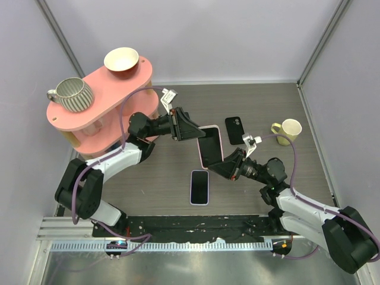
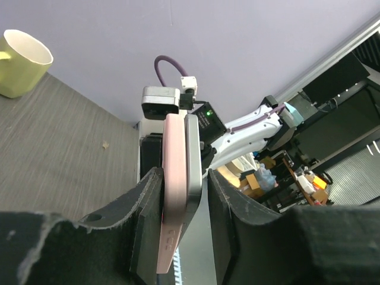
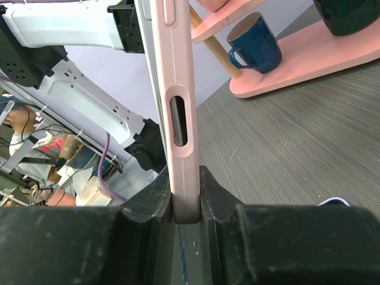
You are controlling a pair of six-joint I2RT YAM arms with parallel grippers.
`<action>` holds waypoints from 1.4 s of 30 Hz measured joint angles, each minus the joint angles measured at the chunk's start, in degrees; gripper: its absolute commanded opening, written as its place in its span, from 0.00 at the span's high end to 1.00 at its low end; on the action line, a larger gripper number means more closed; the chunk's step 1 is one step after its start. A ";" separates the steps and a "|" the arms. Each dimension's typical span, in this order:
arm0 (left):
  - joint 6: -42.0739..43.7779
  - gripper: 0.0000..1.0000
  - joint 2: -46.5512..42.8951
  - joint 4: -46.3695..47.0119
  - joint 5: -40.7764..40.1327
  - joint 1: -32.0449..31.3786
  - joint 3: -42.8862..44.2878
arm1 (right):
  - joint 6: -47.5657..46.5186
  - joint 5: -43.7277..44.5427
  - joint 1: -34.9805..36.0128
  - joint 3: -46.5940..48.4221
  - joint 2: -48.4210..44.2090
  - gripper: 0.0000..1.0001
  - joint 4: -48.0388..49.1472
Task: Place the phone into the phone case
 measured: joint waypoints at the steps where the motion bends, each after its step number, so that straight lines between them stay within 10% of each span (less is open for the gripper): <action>1: -1.31 0.59 0.35 1.57 -0.22 0.02 -0.33 | 0.00 0.02 0.00 -0.15 0.00 0.99 0.09; 9: -6.38 0.64 1.42 7.43 -1.53 -0.02 -2.36 | -0.02 0.20 0.00 -0.87 0.26 0.99 0.74; 13: -5.18 1.00 1.42 8.50 -2.69 0.00 -3.45 | 0.28 -0.17 0.07 -0.87 0.57 0.97 1.27; 25: 12.02 1.00 -4.72 -9.77 -2.23 -0.24 -4.33 | 1.51 4.02 -0.28 0.98 -1.60 0.39 -6.86; 28: 15.56 1.00 -5.79 -14.40 -1.31 -0.24 -4.33 | 1.25 5.49 -0.28 3.23 -3.41 0.43 -9.51; 35: 17.16 0.98 -5.79 -17.35 0.85 -0.24 -4.15 | 0.00 5.73 -0.44 6.45 -2.25 0.96 -11.52; 38: 16.61 0.68 -5.79 -18.03 1.09 0.17 -4.13 | -0.59 4.33 -0.42 6.75 -1.46 0.99 -10.45; 42: 16.63 0.62 -5.90 -18.27 1.33 0.04 -3.54 | -0.17 4.04 -0.42 6.91 -1.27 0.99 -9.73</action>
